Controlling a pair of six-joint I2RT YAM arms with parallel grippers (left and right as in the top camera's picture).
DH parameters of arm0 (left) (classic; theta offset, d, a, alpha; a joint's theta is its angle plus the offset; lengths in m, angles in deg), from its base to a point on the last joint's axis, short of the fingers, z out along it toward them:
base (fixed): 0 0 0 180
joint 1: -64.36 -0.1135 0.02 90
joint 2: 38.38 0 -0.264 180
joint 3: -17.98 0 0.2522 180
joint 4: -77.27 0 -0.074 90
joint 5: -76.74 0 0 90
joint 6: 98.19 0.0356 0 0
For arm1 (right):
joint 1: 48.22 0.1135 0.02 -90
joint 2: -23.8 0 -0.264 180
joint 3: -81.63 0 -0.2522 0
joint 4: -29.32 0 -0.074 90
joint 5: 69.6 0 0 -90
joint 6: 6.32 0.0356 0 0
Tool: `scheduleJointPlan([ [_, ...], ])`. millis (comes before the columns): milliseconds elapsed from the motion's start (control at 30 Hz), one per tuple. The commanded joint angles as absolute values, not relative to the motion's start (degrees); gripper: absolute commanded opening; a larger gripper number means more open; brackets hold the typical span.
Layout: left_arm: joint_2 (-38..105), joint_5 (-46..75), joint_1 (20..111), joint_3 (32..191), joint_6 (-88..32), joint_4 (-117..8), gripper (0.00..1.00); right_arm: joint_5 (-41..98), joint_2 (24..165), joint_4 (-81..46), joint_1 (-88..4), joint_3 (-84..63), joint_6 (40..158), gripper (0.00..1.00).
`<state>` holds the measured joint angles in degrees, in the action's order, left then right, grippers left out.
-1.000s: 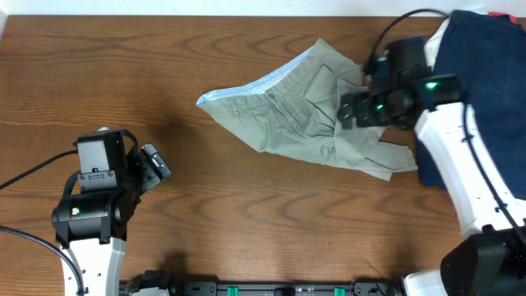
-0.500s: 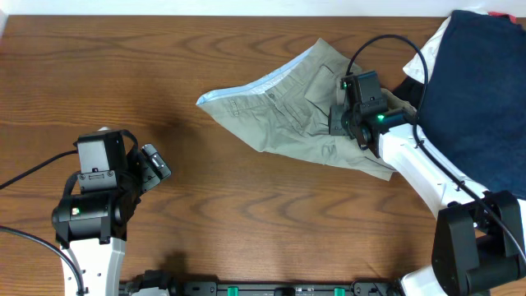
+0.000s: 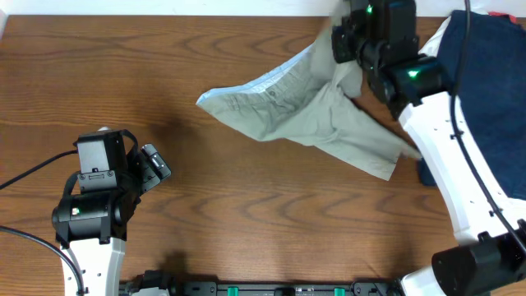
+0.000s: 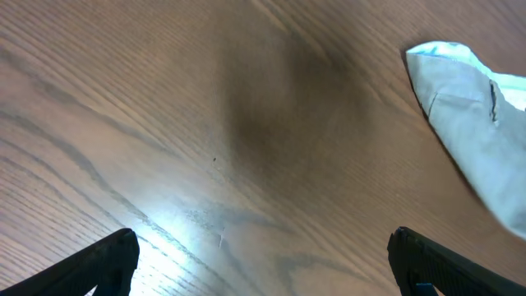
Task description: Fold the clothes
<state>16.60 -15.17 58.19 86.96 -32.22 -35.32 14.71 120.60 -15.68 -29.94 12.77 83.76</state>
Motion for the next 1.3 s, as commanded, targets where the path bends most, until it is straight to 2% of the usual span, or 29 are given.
scheduleJointPlan([
  [0,16.6,-16.07,57.95,88.12,-32.5,-35.21,0.98,1.73,120.86,-22.07,-31.75,13.29,78.93,0.01],
  [67,16.6,-16.07,57.95,88.12,-32.5,-35.23,0.98,-9.16,121.97,-26.57,-34.77,11.61,81.58,0.01],
  [133,16.6,-16.07,57.95,88.12,-32.5,-35.23,0.98,-22.73,123.83,-29.19,-39.05,9.51,91.24,0.01],
  [233,16.6,-16.07,57.95,88.12,-32.5,-35.21,0.98,-25.29,126.56,-33.15,-44.78,8.38,100.53,0.02],
  [333,16.6,-16.07,57.95,88.12,-32.5,-35.19,0.98,-15.82,127.76,-35.84,-47.9,8.38,100.61,0.36],
  [433,16.6,-16.07,57.95,88.12,-32.53,-35.23,0.98,-7.87,127.46,-36.86,-48.76,8.38,100.59,0.53],
  [500,16.6,-16.07,57.95,88.12,-32.5,-35.28,0.98,-2.86,126.83,-36.99,-48.28,8.38,99.8,0.59],
  [700,16.6,-14.98,57.95,88.12,-32.57,-36.61,0.98,18.86,125.43,-38.55,-46.05,8.38,92.5,0.6],
  [833,16.69,-11.2,57.95,87.94,-35.24,-40.78,0.98,35.3,125.43,-41.04,-42.33,8.38,82.93,0.6],
  [1033,20.82,-6.13,57.95,87.35,-36.33,-49.75,0.98,33.9,125.43,-46.09,-38.02,8.38,81.31,0.63],
  [1267,35.27,1.96,59.28,87.35,-35.65,-55.89,0.98,33.27,125.45,-48.58,-35.75,8.27,80.18,0.64],
])
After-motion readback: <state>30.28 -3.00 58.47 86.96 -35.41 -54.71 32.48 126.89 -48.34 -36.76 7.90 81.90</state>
